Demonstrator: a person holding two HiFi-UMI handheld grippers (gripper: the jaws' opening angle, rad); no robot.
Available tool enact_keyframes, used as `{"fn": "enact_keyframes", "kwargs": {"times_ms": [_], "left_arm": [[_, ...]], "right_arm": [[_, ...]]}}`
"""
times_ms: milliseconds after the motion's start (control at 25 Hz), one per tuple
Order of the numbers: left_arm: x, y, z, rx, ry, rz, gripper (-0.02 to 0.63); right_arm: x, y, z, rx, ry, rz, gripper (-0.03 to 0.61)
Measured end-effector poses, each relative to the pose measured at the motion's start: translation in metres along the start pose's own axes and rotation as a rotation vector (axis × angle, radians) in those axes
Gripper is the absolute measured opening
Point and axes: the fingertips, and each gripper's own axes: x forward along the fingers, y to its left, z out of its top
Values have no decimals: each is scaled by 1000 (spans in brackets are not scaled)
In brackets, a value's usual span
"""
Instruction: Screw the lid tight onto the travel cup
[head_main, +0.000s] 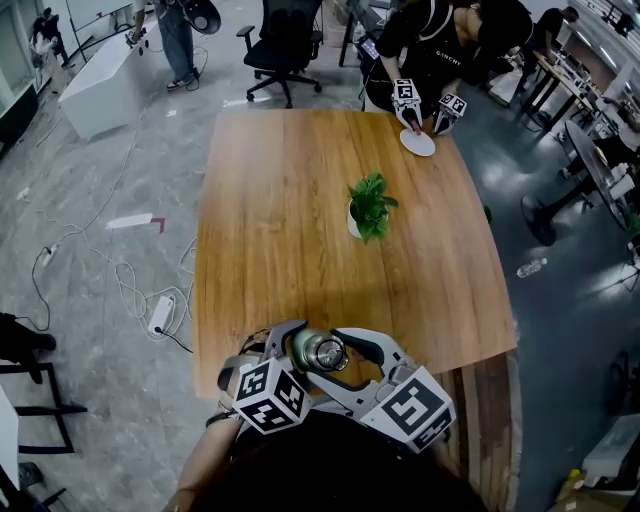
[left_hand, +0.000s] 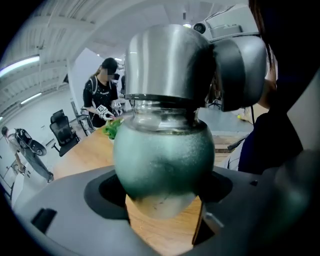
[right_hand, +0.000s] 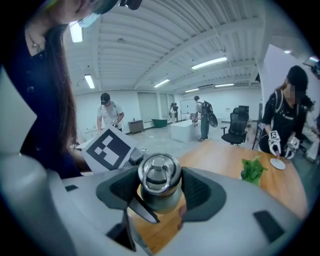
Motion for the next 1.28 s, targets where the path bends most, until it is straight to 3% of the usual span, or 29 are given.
{"fn": "enact_keyframes", "kwargs": {"times_ms": [200,360,560,680,760,840,1080,1160,1280], "left_arm": [[6,-9,0,-21,-43,-117,387],[0,-20,5,-16,-116,-267,387],[-21,-32,21,-20,-239,-503,387],[-29,-40,27,10,-251,-600,387],[-25,-41,25,39,-216,-603,387],[-14,-34,20,35,-171,-543,387],[6,14,12,-66,-68,-212,387],[6,19,12,-69,-73,-181,387],[-4,5,17,-26,-147,-315,387]], "right_arm": [[-4,3,12,26,-78,69,278],[-15,1,19,30,-133,95,279],[-21,7,22,62,-193,215,279],[-15,7,24,66,-218,251,279],[-9,4,25,48,-224,236,278],[-4,-1,23,12,-208,176,267],[10,-28,23,35,-193,-94,250],[11,-25,24,1,-203,-67,251],[-2,-15,35,-11,-289,74,264]]}}
